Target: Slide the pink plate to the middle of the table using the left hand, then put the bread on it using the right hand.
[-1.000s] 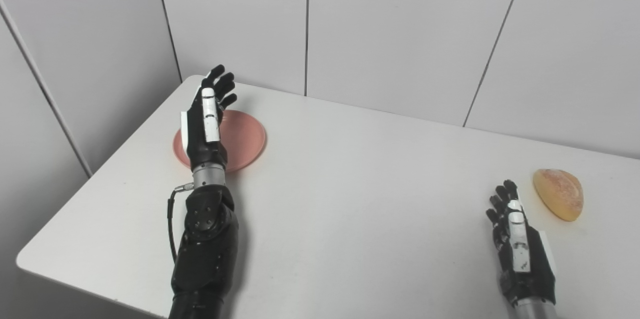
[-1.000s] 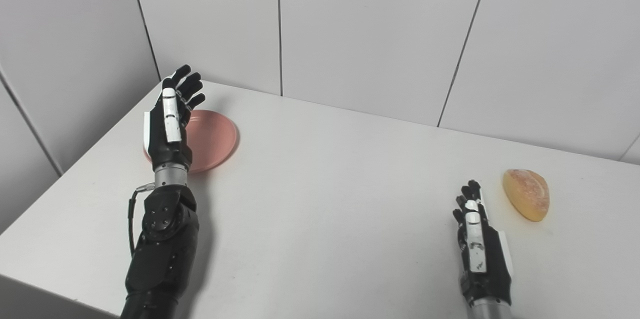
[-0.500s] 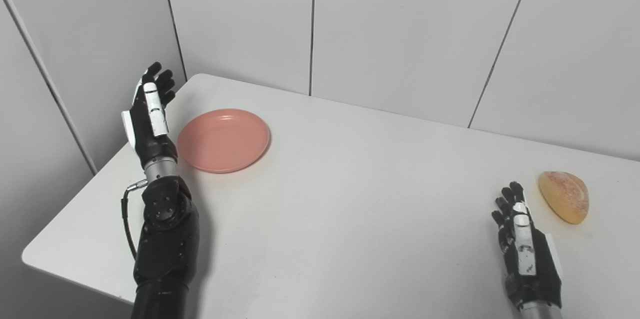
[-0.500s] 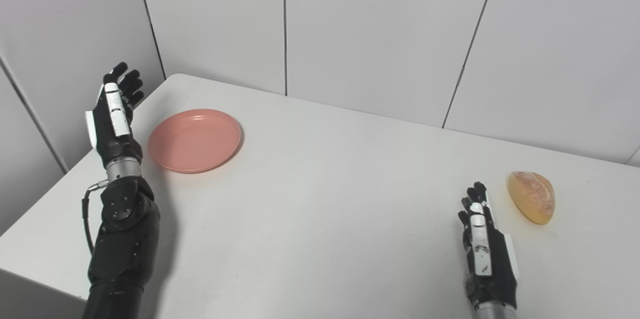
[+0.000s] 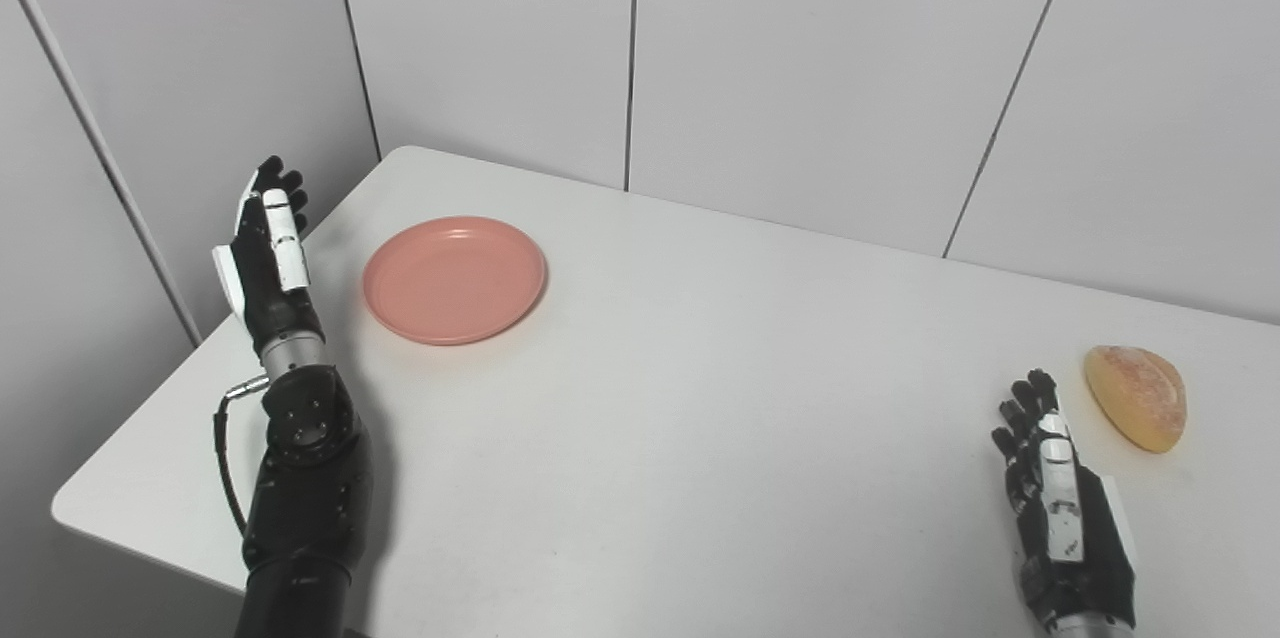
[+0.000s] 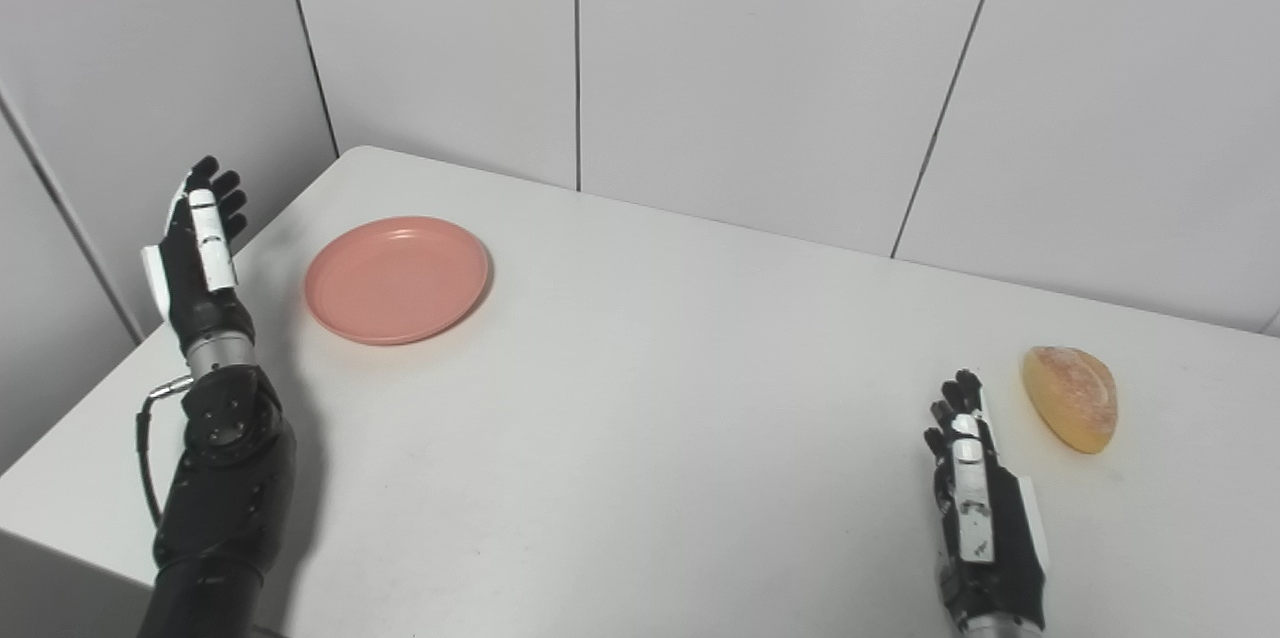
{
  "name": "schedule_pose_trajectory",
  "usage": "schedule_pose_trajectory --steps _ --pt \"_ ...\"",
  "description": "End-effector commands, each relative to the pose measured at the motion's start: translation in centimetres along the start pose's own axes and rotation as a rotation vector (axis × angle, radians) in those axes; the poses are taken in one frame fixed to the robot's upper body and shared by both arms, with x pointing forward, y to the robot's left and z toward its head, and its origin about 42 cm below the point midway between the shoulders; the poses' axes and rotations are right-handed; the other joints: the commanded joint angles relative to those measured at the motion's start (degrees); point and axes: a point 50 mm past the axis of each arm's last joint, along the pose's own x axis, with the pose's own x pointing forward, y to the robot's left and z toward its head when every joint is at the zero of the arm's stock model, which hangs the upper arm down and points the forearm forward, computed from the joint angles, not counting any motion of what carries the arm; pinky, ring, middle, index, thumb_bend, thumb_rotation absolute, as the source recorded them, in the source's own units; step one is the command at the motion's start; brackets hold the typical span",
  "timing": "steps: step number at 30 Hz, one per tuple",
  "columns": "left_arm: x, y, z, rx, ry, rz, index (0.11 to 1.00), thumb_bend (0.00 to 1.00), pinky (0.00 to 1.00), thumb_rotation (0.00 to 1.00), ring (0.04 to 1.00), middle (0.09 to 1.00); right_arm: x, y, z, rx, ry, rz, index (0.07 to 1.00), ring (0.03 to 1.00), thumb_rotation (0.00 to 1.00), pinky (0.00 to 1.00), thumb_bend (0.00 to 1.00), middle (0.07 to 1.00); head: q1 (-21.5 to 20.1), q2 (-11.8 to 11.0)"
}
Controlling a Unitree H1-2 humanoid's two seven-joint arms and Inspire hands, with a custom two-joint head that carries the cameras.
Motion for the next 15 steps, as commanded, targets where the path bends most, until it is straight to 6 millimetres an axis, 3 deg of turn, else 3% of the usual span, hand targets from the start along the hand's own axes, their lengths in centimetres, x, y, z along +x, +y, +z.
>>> schedule_pose_trajectory --steps 1,15 --pt "1.5 -0.5 1.6 -0.028 -0.061 -0.015 0.820 0.49 0.87 1.00 0.843 0.830 -0.4 -0.1 0.4 -0.010 -0.039 -0.002 1.000 1.000 0.98 1.00 0.54 1.000 0.1 0.0" --pt "1.6 -2.7 -0.4 -0.048 0.066 -0.074 0.825 0.49 0.85 1.00 0.841 0.829 -0.4 -0.2 0.7 0.005 -0.039 -0.007 1.000 1.000 0.98 1.00 0.55 1.000 0.6 0.5"
